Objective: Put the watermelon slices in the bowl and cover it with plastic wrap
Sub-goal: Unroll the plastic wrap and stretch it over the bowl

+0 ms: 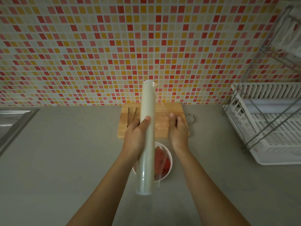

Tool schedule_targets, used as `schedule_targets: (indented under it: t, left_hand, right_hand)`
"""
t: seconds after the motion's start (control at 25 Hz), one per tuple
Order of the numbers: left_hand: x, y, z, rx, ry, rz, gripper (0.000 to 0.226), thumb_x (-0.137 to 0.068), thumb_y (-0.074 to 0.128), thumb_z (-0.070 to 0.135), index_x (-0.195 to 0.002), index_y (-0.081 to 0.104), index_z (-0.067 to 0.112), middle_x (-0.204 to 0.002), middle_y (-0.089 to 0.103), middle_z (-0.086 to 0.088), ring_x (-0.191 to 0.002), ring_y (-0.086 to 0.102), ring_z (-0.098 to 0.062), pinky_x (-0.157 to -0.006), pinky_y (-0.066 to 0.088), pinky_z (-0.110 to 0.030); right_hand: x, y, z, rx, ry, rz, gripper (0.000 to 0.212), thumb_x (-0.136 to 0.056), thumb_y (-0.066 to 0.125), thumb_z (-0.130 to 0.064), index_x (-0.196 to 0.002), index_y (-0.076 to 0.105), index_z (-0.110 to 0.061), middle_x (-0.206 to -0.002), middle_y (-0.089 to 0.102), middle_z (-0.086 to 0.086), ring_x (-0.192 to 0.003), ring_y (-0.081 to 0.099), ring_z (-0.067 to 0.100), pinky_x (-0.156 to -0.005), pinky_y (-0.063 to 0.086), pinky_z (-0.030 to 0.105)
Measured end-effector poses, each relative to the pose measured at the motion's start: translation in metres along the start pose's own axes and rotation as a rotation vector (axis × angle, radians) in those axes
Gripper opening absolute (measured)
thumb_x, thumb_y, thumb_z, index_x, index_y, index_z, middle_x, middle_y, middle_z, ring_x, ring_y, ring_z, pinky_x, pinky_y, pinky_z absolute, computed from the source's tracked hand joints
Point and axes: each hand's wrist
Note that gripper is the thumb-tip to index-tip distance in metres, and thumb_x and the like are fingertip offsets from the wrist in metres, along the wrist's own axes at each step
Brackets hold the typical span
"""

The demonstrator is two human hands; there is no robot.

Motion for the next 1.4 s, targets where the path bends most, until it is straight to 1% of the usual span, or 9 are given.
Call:
schedule_targets:
  t: [0.2, 0.32, 0.4, 0.6, 0.8, 0.92, 1.04, 1.2, 1.4]
  left_hand:
    - [0.003, 0.003, 0.000, -0.120, 0.103, 0.043, 0.011, -0.085, 0.055, 0.054, -0.082, 0.054, 0.043, -0.087, 0.064, 0.013, -0.080, 0.064, -0.006, -0.064, 0.049, -0.024]
    - [0.005, 0.004, -0.002, -0.150, 0.129, 0.025, 0.014, -0.085, 0.056, 0.051, -0.086, 0.052, 0.038, -0.086, 0.063, 0.014, -0.078, 0.063, -0.005, -0.063, 0.049, -0.024]
    - [0.008, 0.007, -0.005, -0.175, 0.148, 0.001, 0.018, -0.086, 0.057, 0.049, -0.096, 0.049, 0.037, -0.085, 0.060, 0.019, -0.078, 0.062, -0.001, -0.062, 0.048, -0.021]
    - [0.011, 0.010, -0.009, -0.249, 0.189, -0.009, 0.025, -0.087, 0.057, 0.050, -0.106, 0.046, 0.038, -0.080, 0.055, 0.025, -0.068, 0.058, 0.010, -0.054, 0.039, -0.009]
    - [0.013, 0.010, -0.010, -0.240, 0.184, -0.006, 0.028, -0.086, 0.056, 0.050, -0.107, 0.041, 0.038, -0.084, 0.053, 0.027, -0.074, 0.057, 0.007, -0.056, 0.040, -0.011]
    - [0.012, 0.007, -0.010, -0.236, 0.190, -0.003, 0.025, -0.086, 0.057, 0.051, -0.104, 0.045, 0.038, -0.084, 0.057, 0.024, -0.072, 0.059, 0.013, -0.056, 0.041, -0.012]
    - [0.010, 0.005, -0.009, -0.240, 0.213, 0.013, 0.022, -0.086, 0.057, 0.050, -0.102, 0.046, 0.039, -0.083, 0.057, 0.024, -0.072, 0.057, 0.017, -0.056, 0.041, -0.010]
    - [0.009, 0.006, -0.012, -0.225, 0.201, 0.005, 0.015, -0.089, 0.053, 0.049, -0.097, 0.042, 0.042, -0.082, 0.056, 0.023, -0.074, 0.057, 0.007, -0.060, 0.041, -0.015]
    - [0.009, 0.012, -0.013, -0.240, 0.161, -0.033, 0.007, -0.094, 0.042, 0.049, -0.092, 0.039, 0.043, -0.082, 0.052, 0.024, -0.074, 0.053, 0.006, -0.058, 0.036, -0.014]
  right_hand:
    - [0.004, -0.004, 0.003, -0.164, 0.090, -0.074, 0.046, -0.090, 0.033, -0.058, -0.068, 0.055, -0.025, -0.055, 0.057, -0.014, -0.049, 0.051, -0.004, -0.050, 0.041, 0.010]
    - [-0.017, -0.004, -0.014, -0.236, 0.232, -0.272, 0.057, -0.088, 0.026, -0.066, -0.096, 0.065, -0.025, -0.075, 0.067, -0.010, -0.060, 0.060, 0.003, -0.049, 0.044, 0.019]
    - [-0.035, -0.002, -0.032, -0.241, 0.228, -0.317, 0.055, -0.085, 0.033, -0.067, -0.100, 0.065, -0.024, -0.086, 0.068, -0.007, -0.067, 0.064, 0.009, -0.049, 0.048, 0.023]
    - [-0.055, -0.003, -0.050, -0.179, 0.126, -0.138, 0.009, -0.087, 0.058, -0.038, -0.084, 0.060, -0.029, -0.089, 0.065, -0.007, -0.079, 0.064, 0.012, -0.051, 0.049, 0.019]
    - [-0.052, -0.009, -0.050, -0.313, 0.115, -0.032, 0.009, -0.091, 0.050, -0.035, -0.095, 0.056, -0.030, -0.098, 0.062, -0.008, -0.068, 0.061, -0.004, -0.054, 0.050, 0.015]
    - [-0.035, -0.014, -0.032, -0.363, 0.332, -0.224, 0.045, -0.090, 0.033, -0.060, -0.113, 0.052, -0.026, -0.105, 0.062, -0.003, -0.089, 0.063, 0.012, -0.068, 0.054, 0.029]
    - [-0.003, -0.012, -0.006, -0.296, 0.396, -0.430, 0.042, -0.091, 0.036, -0.055, -0.091, 0.062, -0.023, -0.084, 0.066, -0.004, -0.081, 0.064, 0.017, -0.069, 0.054, 0.033]
    - [0.018, -0.005, 0.010, -0.351, 0.291, -0.198, 0.025, -0.096, 0.042, -0.031, -0.073, 0.050, -0.025, -0.052, 0.051, -0.014, -0.052, 0.054, 0.003, -0.045, 0.045, 0.019]
    - [0.018, -0.001, 0.014, -0.088, 0.086, -0.009, 0.026, -0.099, 0.033, -0.026, -0.078, 0.043, -0.015, -0.059, 0.044, -0.007, -0.044, 0.043, -0.003, -0.043, 0.034, 0.011]
Point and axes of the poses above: each hand's wrist, its own x-axis away from the middle knuckle, its own y-axis out of the palm, z = x × y
